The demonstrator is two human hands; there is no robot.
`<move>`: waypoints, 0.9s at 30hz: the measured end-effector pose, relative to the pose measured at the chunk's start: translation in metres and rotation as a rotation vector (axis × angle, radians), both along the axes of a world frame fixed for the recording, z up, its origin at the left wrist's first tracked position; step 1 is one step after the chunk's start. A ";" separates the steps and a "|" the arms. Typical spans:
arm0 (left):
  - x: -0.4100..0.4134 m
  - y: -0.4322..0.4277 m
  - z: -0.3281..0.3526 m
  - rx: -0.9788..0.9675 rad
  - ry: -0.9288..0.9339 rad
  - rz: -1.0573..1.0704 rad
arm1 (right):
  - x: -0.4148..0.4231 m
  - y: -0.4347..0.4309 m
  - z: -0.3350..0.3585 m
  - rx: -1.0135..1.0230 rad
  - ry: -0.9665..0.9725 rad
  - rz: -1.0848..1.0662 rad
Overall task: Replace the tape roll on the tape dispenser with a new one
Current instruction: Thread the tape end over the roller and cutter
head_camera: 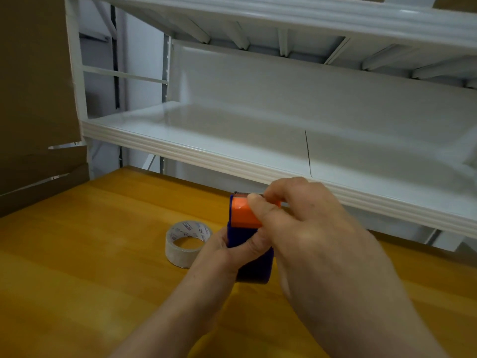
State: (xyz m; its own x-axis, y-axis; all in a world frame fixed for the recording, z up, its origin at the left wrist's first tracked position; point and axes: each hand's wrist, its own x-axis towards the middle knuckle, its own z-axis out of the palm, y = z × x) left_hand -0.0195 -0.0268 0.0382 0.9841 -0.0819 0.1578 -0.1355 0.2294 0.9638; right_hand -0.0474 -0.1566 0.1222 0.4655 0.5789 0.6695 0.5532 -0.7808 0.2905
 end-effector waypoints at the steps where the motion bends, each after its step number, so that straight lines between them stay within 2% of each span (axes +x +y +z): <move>1: 0.002 0.000 -0.001 -0.011 0.017 0.005 | 0.001 0.003 -0.002 -0.003 -0.002 -0.004; 10: 0.001 0.003 -0.001 -0.061 0.089 0.021 | 0.009 0.002 -0.005 0.022 0.019 0.040; 27: -0.001 0.003 0.000 -0.030 0.158 0.079 | 0.016 0.001 -0.009 0.008 0.046 -0.020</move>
State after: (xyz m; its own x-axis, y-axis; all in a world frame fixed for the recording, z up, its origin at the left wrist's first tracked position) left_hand -0.0201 -0.0238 0.0382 1.0000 -0.0005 0.0015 -0.0013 0.2530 0.9675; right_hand -0.0317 -0.1557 0.1132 0.5068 0.5641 0.6519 0.5503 -0.7938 0.2590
